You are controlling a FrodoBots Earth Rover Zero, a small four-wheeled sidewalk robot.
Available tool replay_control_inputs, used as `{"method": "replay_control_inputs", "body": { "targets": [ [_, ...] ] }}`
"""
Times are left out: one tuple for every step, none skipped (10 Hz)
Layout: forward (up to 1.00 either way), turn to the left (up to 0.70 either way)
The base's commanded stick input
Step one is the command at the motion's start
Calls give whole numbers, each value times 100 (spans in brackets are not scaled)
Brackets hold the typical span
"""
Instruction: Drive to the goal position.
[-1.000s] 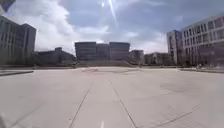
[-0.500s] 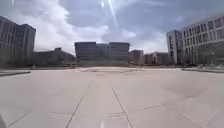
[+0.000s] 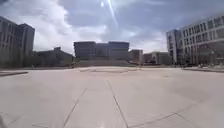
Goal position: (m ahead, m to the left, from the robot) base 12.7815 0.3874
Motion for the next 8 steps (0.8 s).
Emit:
{"method": "replay_control_inputs", "body": {
  "targets": [
    [70,0],
    [70,0],
    [70,0],
    [70,0],
    [70,0],
    [70,0],
    [70,0],
    [70,0]
  ]
}}
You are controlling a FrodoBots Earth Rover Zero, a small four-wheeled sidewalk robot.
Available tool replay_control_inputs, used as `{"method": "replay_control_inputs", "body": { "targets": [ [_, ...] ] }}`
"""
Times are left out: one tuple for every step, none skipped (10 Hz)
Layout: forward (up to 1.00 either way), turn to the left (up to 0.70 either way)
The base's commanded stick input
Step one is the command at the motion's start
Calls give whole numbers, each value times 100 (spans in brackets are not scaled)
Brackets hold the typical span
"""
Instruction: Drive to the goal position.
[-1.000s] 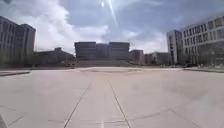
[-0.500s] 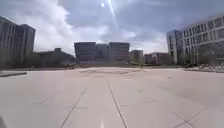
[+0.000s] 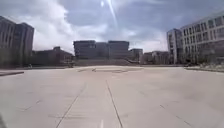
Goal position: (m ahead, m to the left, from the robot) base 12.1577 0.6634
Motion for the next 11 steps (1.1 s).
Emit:
{"method": "replay_control_inputs", "body": {
  "targets": [
    [70,0],
    [70,0],
    [70,0],
    [70,0],
    [70,0],
    [70,0],
    [70,0],
    [70,0],
    [70,0],
    [70,0],
    [70,0]
  ]
}}
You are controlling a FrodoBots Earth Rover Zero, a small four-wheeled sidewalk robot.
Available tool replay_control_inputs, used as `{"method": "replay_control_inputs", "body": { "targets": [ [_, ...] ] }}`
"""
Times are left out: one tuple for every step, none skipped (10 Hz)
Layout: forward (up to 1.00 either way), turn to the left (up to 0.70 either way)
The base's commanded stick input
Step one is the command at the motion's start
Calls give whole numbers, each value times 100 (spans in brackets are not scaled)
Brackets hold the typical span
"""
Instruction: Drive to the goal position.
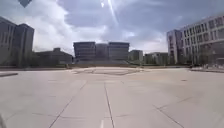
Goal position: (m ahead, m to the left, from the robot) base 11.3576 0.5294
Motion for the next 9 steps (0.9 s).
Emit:
{"method": "replay_control_inputs", "body": {
  "targets": [
    [70,0],
    [70,0],
    [70,0],
    [70,0],
    [70,0],
    [70,0],
    [70,0],
    [70,0],
    [70,0]
  ]
}}
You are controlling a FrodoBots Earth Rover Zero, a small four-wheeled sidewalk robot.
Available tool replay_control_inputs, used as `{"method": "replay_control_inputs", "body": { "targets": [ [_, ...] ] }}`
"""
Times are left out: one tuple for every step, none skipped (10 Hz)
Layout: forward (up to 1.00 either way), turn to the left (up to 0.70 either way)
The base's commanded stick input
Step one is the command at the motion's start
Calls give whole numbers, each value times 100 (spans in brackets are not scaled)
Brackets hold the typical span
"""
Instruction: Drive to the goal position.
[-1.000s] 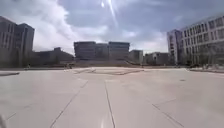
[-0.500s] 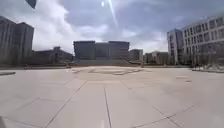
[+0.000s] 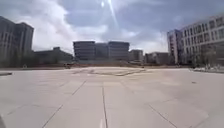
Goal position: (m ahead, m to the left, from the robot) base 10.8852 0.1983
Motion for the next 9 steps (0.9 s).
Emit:
{"method": "replay_control_inputs", "body": {
  "targets": [
    [70,0],
    [70,0],
    [70,0],
    [70,0],
    [70,0],
    [70,0],
    [70,0],
    [70,0],
    [70,0]
  ]
}}
